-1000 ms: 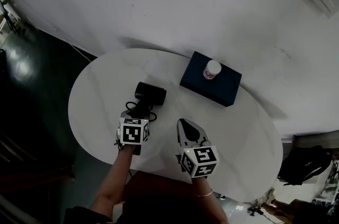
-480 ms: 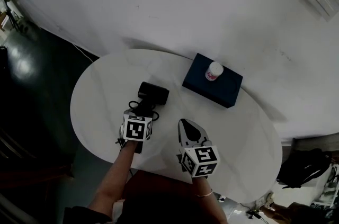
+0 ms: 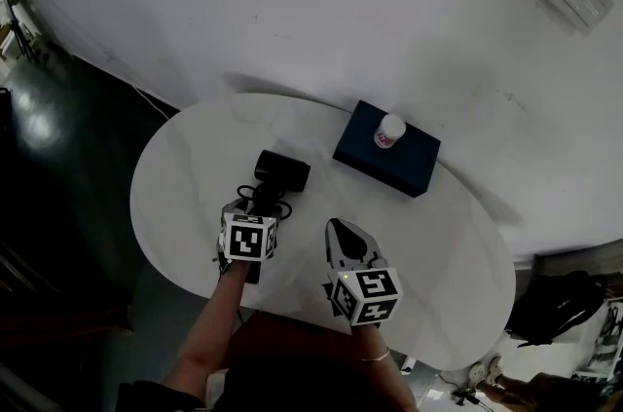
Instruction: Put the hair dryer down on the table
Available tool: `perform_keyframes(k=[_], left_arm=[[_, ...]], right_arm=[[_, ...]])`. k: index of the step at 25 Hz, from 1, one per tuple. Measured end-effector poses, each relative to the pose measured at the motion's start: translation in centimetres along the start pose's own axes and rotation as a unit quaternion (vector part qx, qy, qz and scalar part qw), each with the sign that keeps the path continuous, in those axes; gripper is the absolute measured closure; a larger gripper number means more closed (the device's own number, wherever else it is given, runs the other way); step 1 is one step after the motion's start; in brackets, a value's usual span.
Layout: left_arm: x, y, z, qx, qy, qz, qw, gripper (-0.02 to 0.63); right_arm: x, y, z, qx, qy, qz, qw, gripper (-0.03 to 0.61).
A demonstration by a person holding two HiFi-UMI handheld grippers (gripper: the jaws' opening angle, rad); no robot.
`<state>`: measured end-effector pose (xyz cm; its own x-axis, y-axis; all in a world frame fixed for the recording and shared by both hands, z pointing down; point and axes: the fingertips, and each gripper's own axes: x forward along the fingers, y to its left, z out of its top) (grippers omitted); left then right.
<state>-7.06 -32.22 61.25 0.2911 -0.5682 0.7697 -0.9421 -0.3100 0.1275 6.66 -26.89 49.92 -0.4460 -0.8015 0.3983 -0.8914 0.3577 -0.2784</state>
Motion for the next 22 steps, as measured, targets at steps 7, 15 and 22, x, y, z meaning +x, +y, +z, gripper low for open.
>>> perform_keyframes(k=[7,15,22], left_arm=[[-2.8,0.0,0.3,-0.008,-0.032,0.006,0.9994,0.330],[-6.2,-0.4,-0.2,-0.015,-0.075,-0.012,0.9970,0.331],[-8.7,-0.8,-1.2,-0.004,-0.094,-0.028,0.9951,0.370]], right_arm=[[-0.5,1.3,-0.1,0.001,-0.005,0.002,1.000,0.563],[-1.5,3.7,-0.3,-0.008,-0.012,0.006,1.000,0.563],[-3.0,5.7,-0.9,-0.012,-0.020,0.003,1.000,0.563]])
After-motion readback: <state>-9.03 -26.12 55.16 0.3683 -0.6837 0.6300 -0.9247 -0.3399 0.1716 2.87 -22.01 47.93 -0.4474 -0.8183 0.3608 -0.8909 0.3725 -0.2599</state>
